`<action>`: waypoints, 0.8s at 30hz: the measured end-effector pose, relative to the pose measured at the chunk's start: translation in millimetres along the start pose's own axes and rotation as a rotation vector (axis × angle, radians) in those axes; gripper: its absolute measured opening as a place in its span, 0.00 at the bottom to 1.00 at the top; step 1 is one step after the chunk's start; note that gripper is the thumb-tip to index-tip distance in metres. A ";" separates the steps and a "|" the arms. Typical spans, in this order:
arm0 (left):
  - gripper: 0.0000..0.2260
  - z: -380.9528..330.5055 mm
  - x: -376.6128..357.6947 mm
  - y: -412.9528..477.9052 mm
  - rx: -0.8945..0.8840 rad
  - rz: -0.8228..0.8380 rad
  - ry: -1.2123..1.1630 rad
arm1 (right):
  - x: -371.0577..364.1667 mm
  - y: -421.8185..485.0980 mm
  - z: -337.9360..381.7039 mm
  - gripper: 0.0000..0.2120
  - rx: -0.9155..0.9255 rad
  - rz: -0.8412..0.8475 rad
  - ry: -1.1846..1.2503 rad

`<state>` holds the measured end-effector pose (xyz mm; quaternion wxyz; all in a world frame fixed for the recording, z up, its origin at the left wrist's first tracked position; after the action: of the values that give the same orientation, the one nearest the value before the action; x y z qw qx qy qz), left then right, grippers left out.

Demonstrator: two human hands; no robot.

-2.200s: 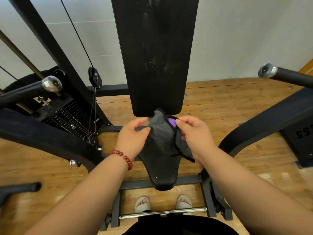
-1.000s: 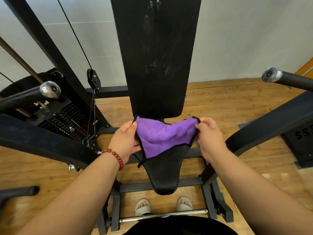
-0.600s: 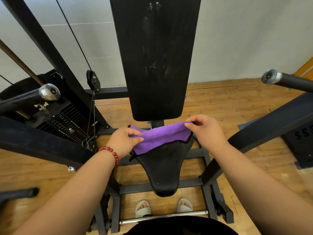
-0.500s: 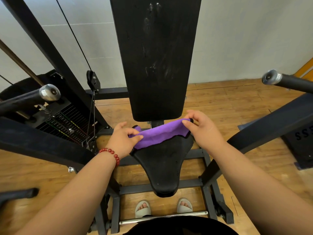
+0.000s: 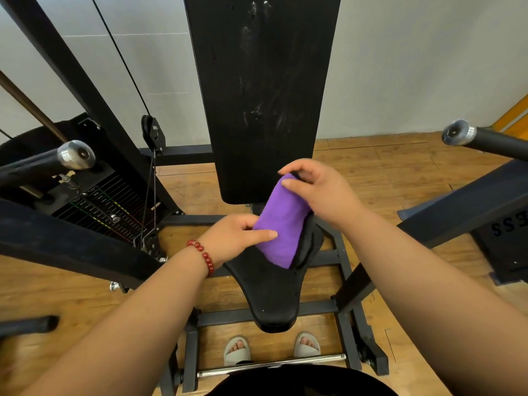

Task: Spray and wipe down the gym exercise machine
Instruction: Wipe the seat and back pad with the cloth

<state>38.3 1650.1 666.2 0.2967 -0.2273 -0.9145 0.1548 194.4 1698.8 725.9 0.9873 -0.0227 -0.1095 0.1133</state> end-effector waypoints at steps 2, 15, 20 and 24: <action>0.12 7.1 0.9 -0.6 0.053 -0.070 -0.065 | 23.8 1.9 -8.5 0.09 -0.003 -0.244 -0.012; 0.13 19.9 -6.5 -11.7 0.178 -0.112 -0.385 | -46.7 -75.6 -109.4 0.44 -0.863 -0.005 0.687; 0.10 18.3 -3.0 -18.3 0.158 -0.074 -0.254 | -31.9 -61.8 -92.9 0.13 -0.603 -0.104 0.664; 0.11 19.1 2.6 -22.1 0.121 -0.129 -0.070 | -25.9 -58.5 -88.0 0.05 -0.530 -0.160 0.598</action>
<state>17.5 1629.9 661.8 0.2870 -0.1441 -0.9260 0.1984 202.0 1634.3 638.8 0.9412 -0.2998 0.1557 -0.0077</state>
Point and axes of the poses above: each hand's wrist, its own y-axis towards the middle knuckle, its own x-axis out of the back of the hand, z = x × y, the point moved 6 cm from there along y, towards the middle knuckle, and after that the axes turned 15 degrees about y, right-handed, at the moved point
